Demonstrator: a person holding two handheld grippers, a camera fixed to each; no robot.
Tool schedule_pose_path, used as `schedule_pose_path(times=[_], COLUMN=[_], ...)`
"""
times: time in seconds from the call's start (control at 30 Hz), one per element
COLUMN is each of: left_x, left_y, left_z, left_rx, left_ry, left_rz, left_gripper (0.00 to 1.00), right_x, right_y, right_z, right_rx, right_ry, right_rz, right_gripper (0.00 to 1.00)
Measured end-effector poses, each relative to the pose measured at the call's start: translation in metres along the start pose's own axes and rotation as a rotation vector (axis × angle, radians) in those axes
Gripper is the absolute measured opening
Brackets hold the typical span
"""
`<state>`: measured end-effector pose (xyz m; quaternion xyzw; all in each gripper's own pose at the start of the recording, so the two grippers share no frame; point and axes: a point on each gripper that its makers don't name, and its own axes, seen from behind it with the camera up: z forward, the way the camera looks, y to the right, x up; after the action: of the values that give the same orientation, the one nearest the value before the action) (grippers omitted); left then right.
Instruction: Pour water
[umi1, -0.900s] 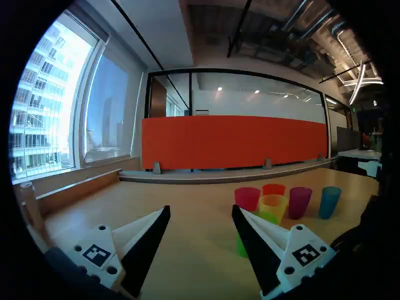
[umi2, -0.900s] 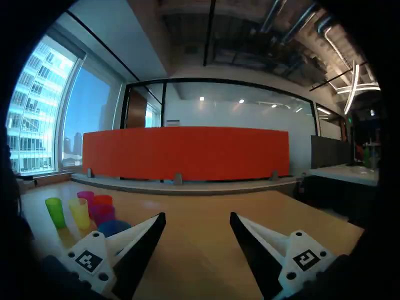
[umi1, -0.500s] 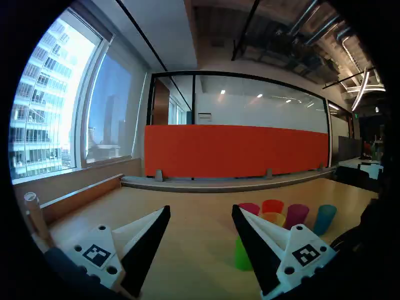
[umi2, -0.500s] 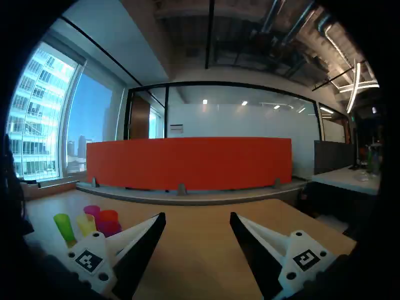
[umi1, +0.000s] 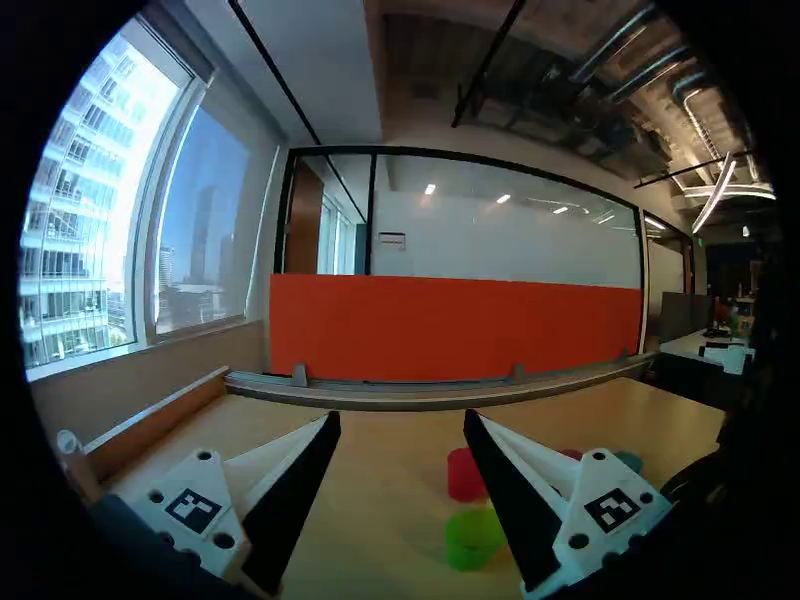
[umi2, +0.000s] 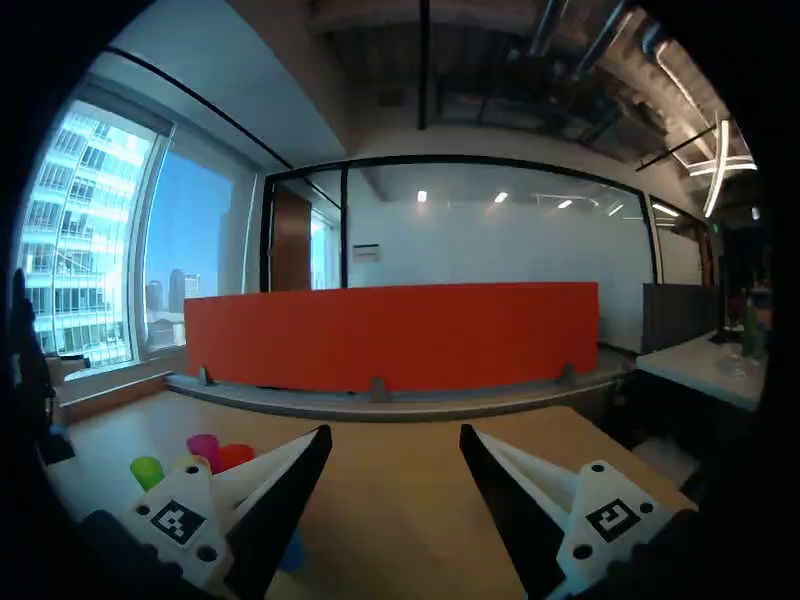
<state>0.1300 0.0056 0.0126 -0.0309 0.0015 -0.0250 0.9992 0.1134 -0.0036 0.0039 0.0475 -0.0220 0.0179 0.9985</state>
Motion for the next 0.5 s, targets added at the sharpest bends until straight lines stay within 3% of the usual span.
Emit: schedule_pose_path(times=[0.5], left_x=[0.053], left_y=[0.012], left_z=[0.005], left_rx=[-0.066], left_ry=[-0.014], left_rz=[0.041], left_gripper=[0.91], right_x=[0.046], right_y=[-0.013], right_z=[0.013], right_rx=[0.061], right_ry=[-0.023], right_rz=[-0.026], right_gripper=[0.99])
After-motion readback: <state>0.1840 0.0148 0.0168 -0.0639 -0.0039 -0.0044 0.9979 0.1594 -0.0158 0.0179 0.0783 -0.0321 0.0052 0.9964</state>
